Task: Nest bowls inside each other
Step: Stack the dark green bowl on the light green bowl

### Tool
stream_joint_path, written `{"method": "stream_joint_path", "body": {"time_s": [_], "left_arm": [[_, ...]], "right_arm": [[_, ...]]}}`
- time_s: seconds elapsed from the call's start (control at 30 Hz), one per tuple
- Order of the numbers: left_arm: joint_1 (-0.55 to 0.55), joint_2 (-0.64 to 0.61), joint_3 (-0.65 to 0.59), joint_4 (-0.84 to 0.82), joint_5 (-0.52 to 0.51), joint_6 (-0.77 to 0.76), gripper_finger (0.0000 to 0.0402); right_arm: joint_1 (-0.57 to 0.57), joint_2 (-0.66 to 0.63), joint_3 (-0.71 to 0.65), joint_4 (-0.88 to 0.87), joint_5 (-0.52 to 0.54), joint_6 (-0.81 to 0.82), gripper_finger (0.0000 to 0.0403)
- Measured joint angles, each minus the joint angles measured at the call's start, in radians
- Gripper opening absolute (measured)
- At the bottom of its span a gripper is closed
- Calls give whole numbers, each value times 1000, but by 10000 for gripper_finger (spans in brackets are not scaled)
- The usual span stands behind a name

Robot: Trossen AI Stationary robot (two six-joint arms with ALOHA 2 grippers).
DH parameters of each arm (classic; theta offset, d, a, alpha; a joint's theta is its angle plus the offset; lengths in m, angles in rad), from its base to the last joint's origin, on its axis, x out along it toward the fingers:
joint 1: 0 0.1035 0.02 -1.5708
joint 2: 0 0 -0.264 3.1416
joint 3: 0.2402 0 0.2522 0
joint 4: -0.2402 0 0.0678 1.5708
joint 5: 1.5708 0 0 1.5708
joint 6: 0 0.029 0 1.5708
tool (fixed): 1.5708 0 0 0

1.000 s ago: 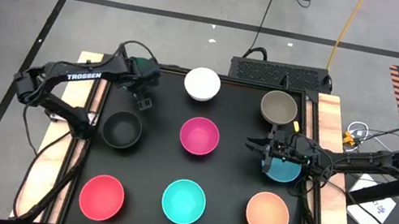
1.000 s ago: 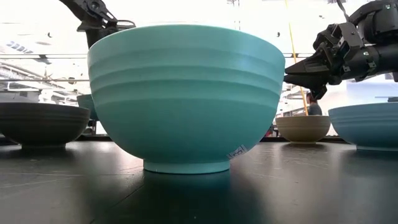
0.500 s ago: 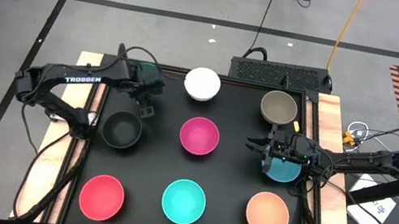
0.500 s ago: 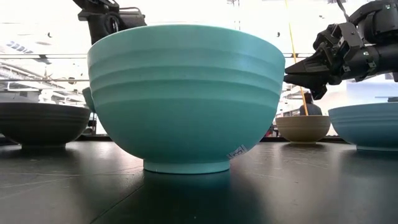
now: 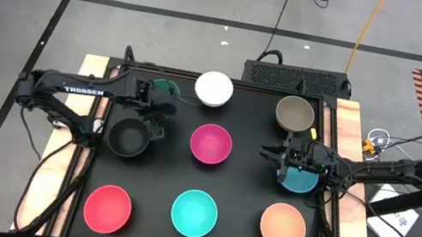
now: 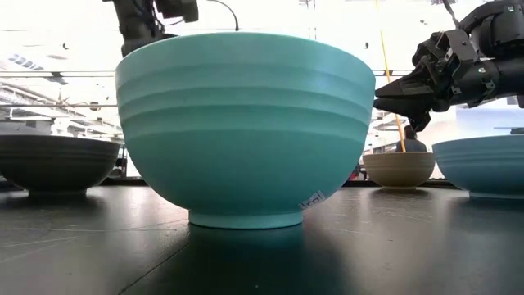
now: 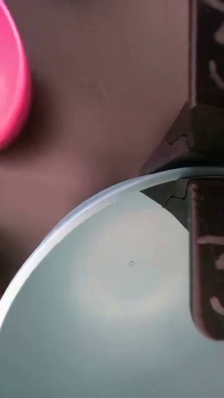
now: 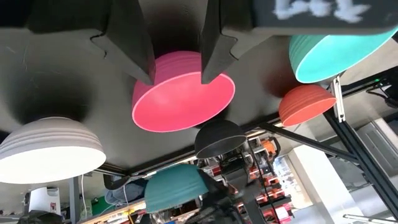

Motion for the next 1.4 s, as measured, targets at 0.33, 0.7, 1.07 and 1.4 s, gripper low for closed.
{"method": "stream_joint_path", "body": {"time_s": [0.33,0.7,1.07,1.4], "left_arm": [[-177,0,71,8,42,-73,0],[-327,0,95,69,49,-137,0],[-406,92,227,-33,23,-159,0],[-522,286,520,-183,-4,-114,0]], "right_arm": [[0,0,0,0,0,0,121],[0,0,0,0,4,0,121],[0,0,0,1,5,14,121],[0,0,0,0,5,14,121]]}}
